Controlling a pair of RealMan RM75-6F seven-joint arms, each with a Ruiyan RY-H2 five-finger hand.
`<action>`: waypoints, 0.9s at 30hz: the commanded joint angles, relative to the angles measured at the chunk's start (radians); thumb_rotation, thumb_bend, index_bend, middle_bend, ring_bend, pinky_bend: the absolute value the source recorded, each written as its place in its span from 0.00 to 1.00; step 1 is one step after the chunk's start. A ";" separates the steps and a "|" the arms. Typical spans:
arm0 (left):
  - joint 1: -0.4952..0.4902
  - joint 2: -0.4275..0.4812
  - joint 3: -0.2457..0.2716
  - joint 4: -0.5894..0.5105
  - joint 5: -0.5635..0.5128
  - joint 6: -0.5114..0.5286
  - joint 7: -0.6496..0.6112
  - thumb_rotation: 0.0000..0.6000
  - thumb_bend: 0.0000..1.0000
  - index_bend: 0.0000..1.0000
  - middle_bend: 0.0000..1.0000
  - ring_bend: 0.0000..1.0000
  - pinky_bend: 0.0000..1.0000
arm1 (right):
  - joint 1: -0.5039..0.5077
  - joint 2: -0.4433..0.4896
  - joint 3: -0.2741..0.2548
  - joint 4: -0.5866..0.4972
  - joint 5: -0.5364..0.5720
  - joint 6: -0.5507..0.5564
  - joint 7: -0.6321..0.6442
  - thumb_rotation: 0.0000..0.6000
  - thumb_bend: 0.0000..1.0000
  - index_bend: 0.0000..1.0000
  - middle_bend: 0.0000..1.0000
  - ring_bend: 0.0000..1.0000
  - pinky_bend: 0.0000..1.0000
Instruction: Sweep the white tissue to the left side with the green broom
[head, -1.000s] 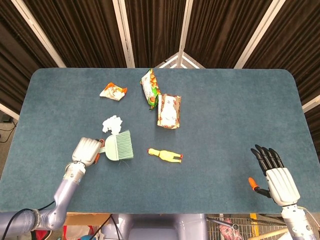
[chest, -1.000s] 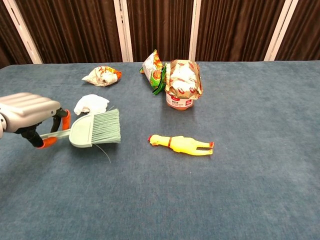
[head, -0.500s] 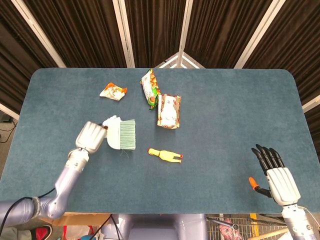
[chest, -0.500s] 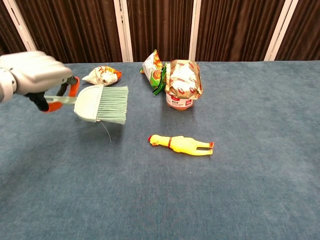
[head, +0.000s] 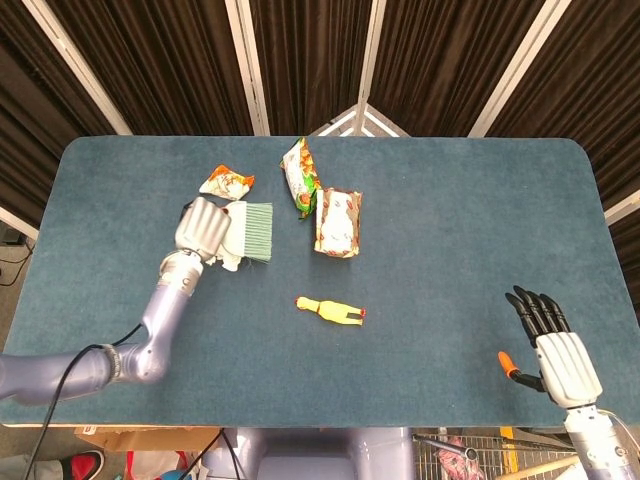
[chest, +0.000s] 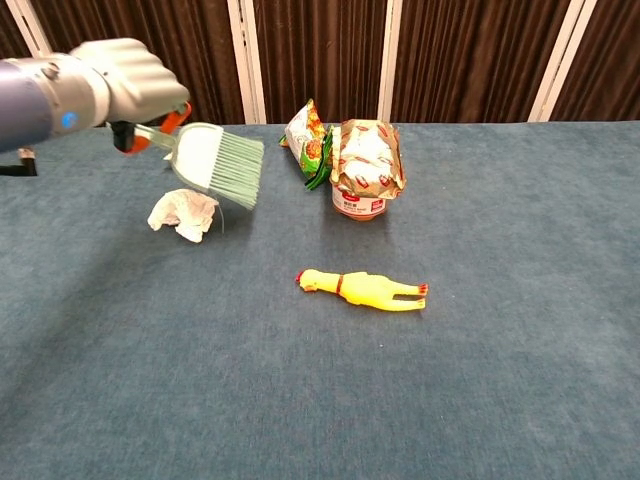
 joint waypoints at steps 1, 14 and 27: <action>-0.022 -0.033 0.018 0.036 0.004 -0.021 0.002 1.00 0.85 0.72 0.92 0.97 0.95 | 0.000 0.001 0.000 0.000 0.002 -0.002 0.002 1.00 0.34 0.00 0.00 0.00 0.00; -0.026 -0.062 0.110 0.067 -0.017 -0.011 0.020 1.00 0.83 0.72 0.92 0.97 0.95 | -0.005 0.006 -0.002 -0.004 -0.001 0.005 0.002 1.00 0.34 0.00 0.00 0.00 0.00; 0.062 0.142 0.231 0.017 0.047 0.001 -0.054 1.00 0.82 0.72 0.92 0.97 0.95 | -0.007 0.004 -0.002 -0.007 -0.003 0.008 -0.010 1.00 0.34 0.00 0.00 0.00 0.00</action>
